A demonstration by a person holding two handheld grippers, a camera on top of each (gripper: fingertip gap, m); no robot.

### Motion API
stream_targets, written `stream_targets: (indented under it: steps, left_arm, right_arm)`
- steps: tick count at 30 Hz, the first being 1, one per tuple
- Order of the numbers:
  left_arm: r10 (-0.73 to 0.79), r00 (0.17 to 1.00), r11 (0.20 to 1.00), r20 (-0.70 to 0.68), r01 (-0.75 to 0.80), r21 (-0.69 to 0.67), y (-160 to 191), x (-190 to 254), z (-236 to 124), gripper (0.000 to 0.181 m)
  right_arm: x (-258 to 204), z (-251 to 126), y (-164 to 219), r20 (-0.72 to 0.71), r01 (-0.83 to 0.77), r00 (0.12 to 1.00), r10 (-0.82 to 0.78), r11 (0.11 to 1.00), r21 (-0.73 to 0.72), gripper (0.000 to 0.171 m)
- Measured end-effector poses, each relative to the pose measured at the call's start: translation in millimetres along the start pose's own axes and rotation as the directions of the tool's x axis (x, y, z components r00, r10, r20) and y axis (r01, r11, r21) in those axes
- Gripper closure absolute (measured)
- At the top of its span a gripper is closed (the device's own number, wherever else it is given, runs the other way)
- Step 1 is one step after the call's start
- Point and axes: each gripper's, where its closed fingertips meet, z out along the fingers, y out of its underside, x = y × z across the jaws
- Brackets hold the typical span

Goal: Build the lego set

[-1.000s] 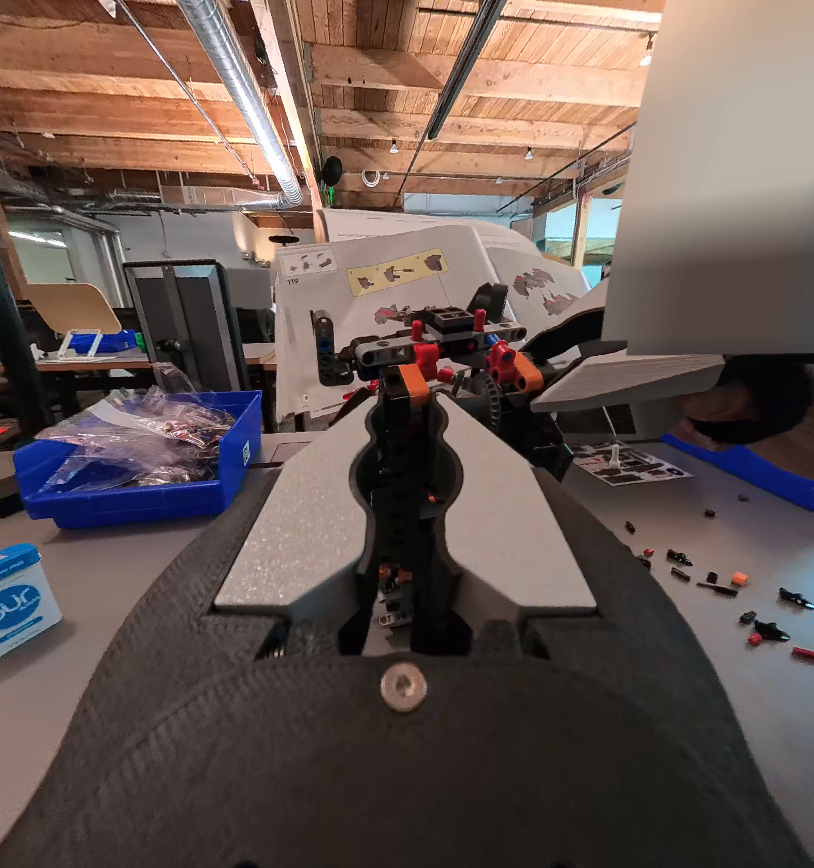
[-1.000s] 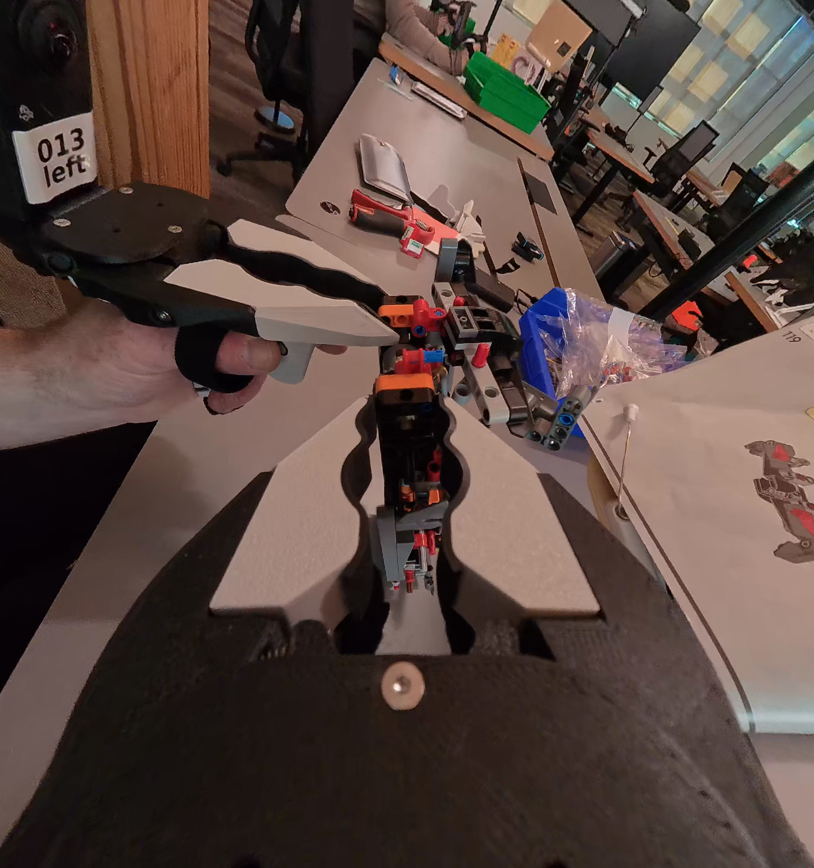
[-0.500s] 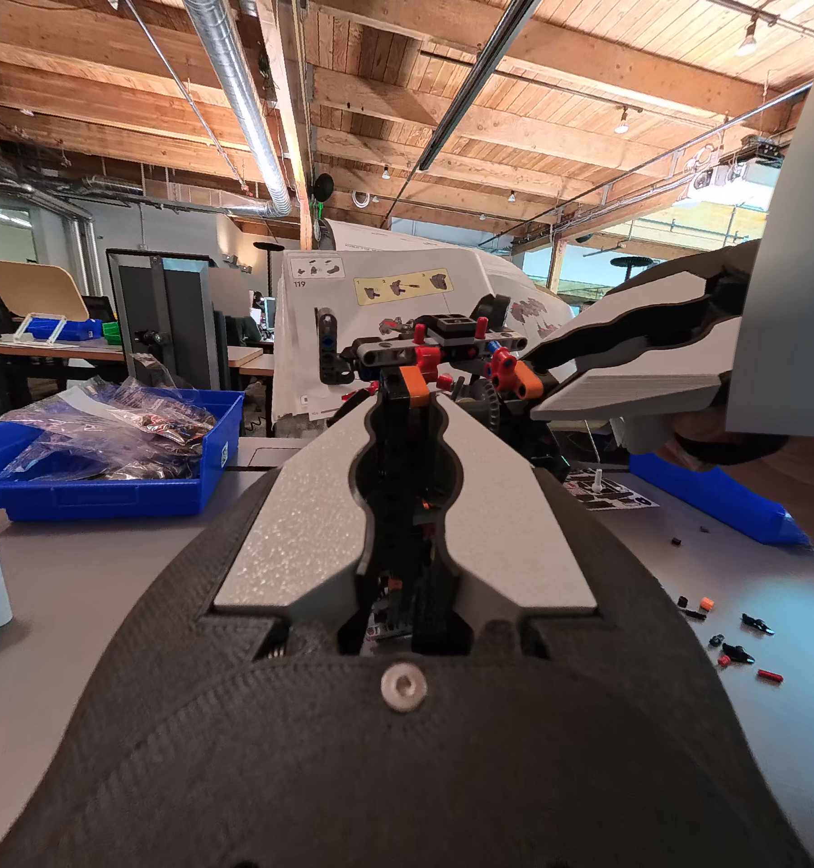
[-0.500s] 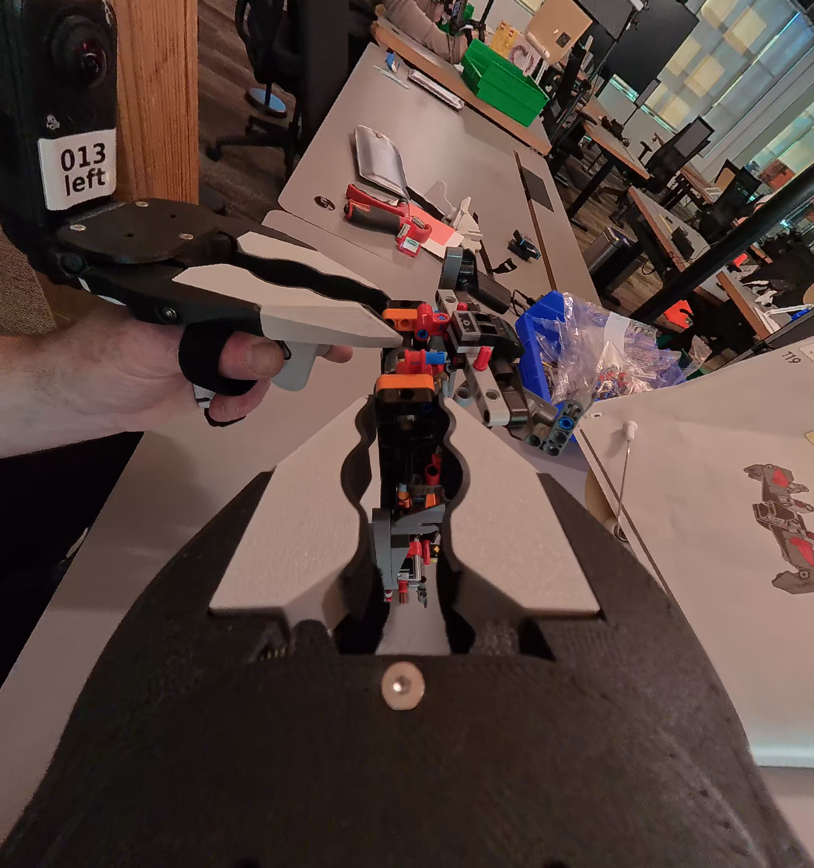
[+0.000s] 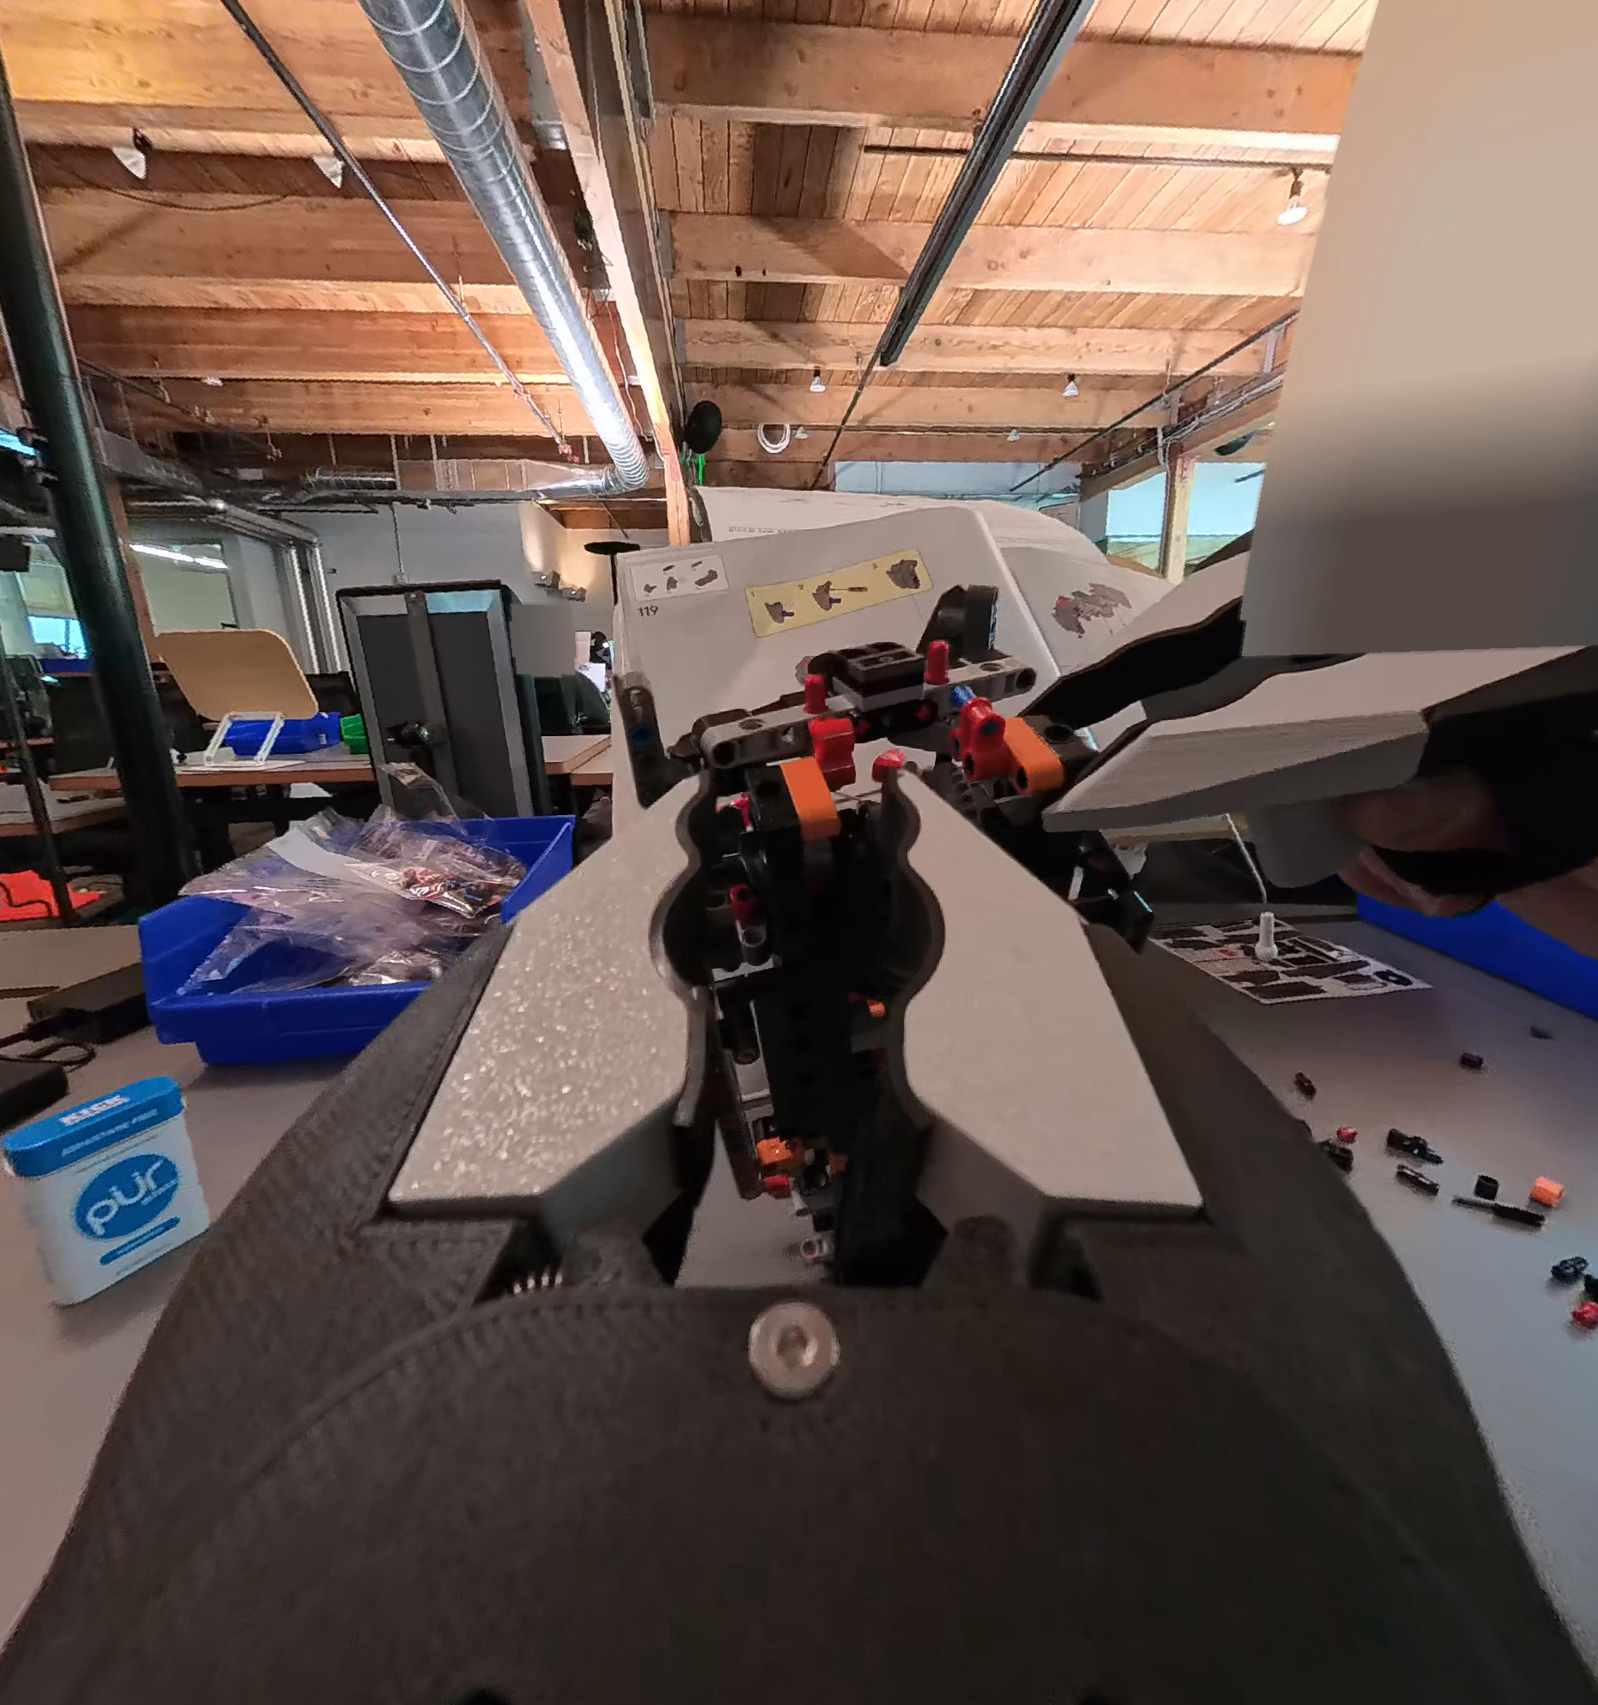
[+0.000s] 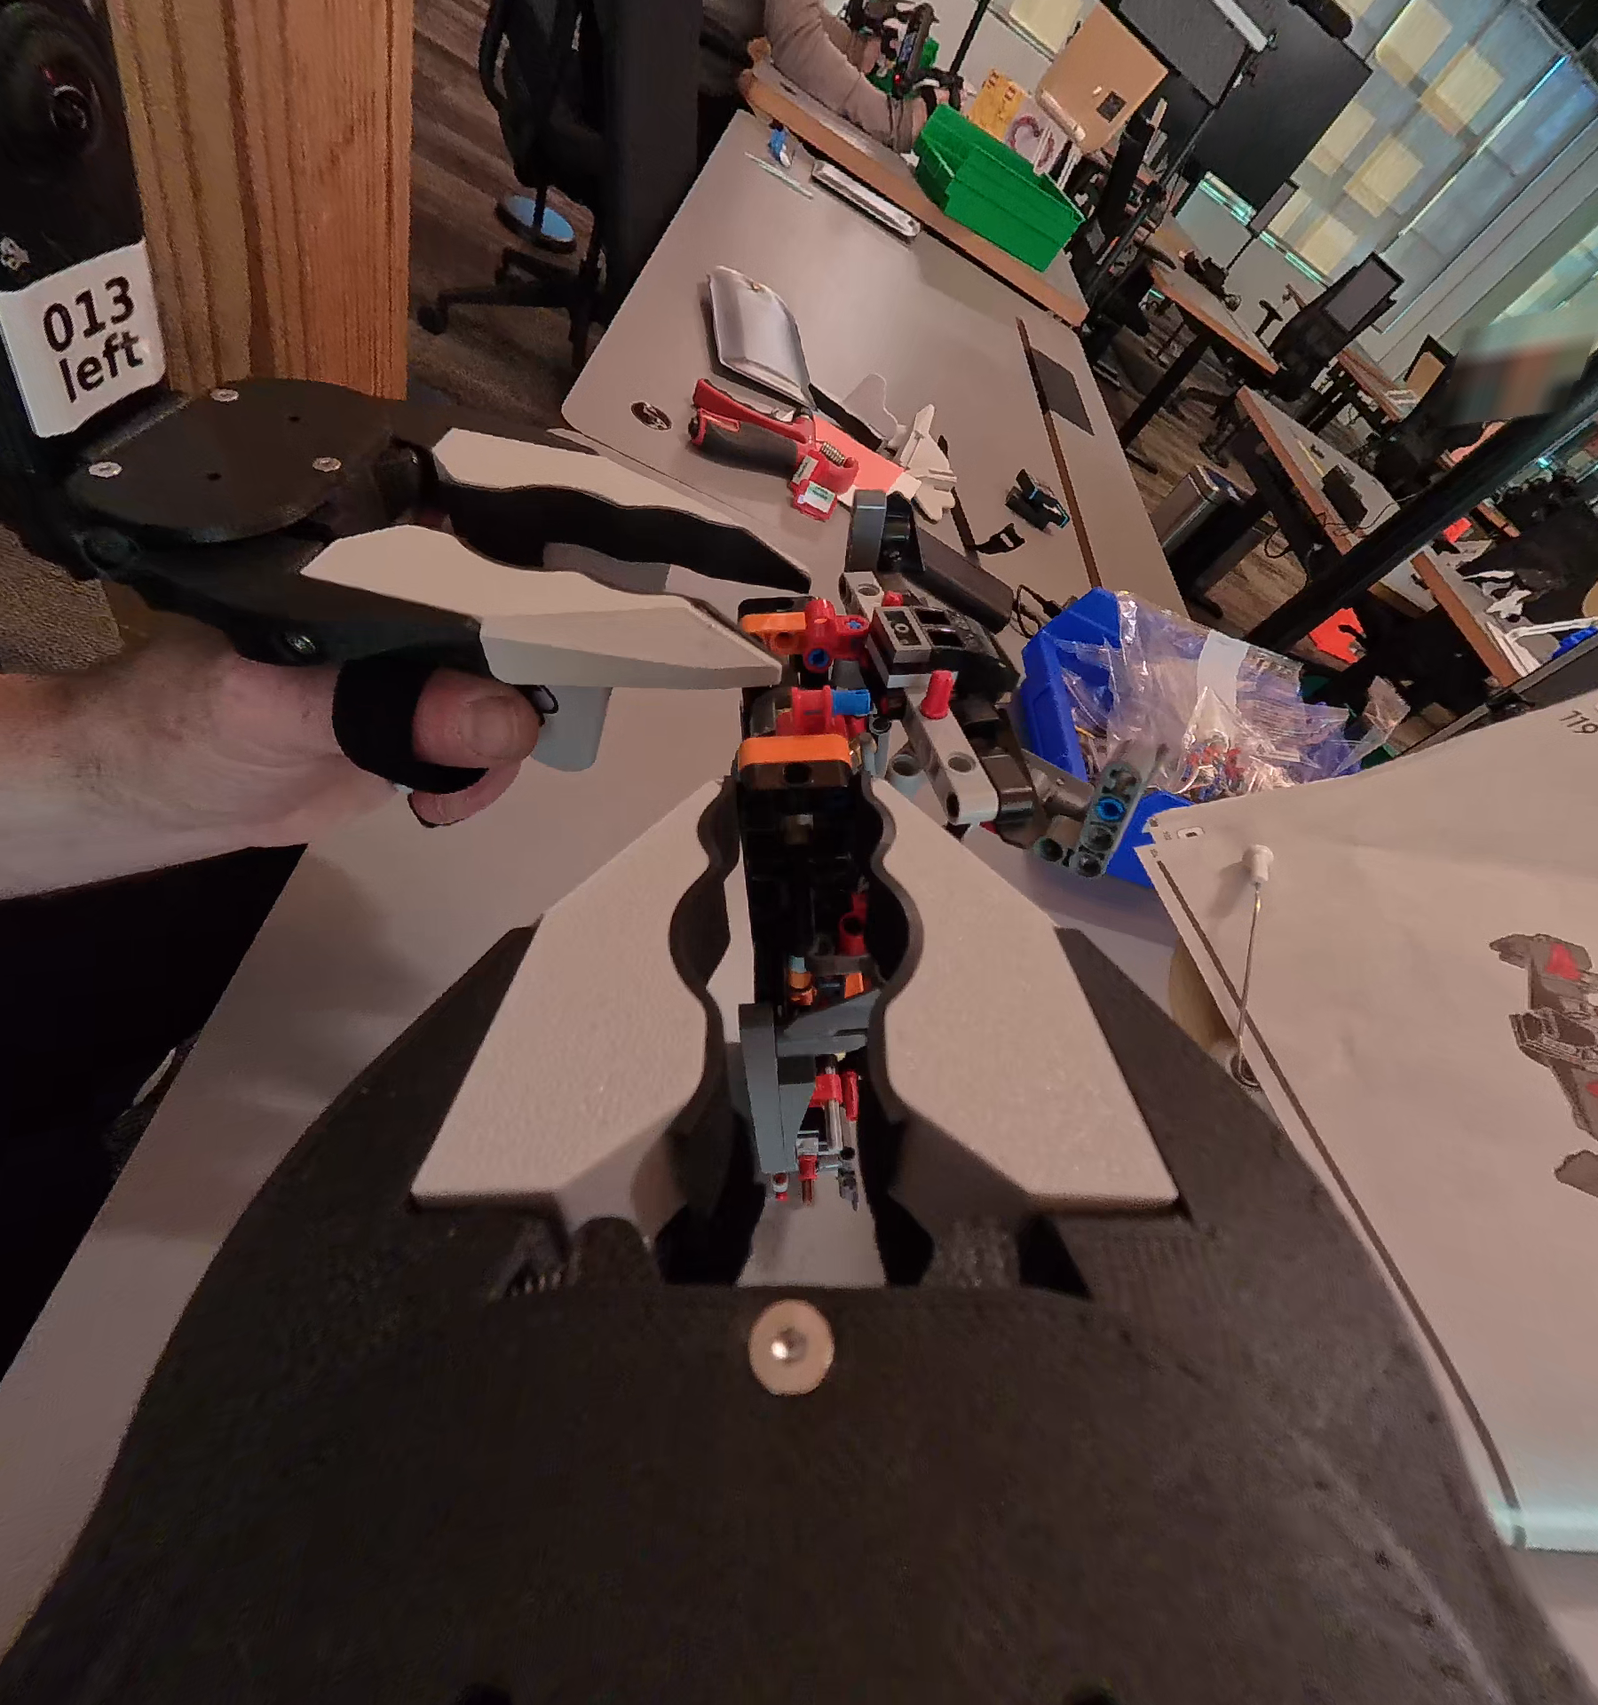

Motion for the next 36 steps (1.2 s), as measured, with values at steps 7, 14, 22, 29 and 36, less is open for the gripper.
stream_targets:
  steps: [7, 14, 22, 29, 36]
  left_arm:
    - [0.004, 1.0, 0.999, 0.012, -0.003, -0.048, 15, -5, -7, 0.149]
    - [0.036, 0.999, 0.997, -0.001, -0.036, -0.061, 18, -2, -4, 0.167]
    - [0.105, 0.994, 0.992, 0.015, -0.103, -0.066, 17, 4, -3, 0.168]
    - [0.173, 0.984, 0.982, 0.03, -0.171, -0.078, 13, 20, 6, 0.168]
    - [0.193, 0.98, 0.977, 0.038, -0.189, -0.095, 12, 26, 12, 0.168]
  right_arm:
    - [1, 0, 1, -0.007, -0.002, 1.0, 0.002, 1.0, -0.001, 0.149]
    - [-2, 4, 4, -0.005, 0.014, 1.0, -0.014, 1.0, -0.01, 0.149]
    - [1, -3, 8, 0.039, -0.008, 0.999, 0.008, 1.0, 0.002, 0.149]
    - [8, -18, 17, 0.175, -0.082, 0.982, 0.076, 0.996, 0.027, 0.149]
    - [10, -24, 22, 0.233, -0.103, 0.968, 0.094, 0.994, 0.027, 0.147]
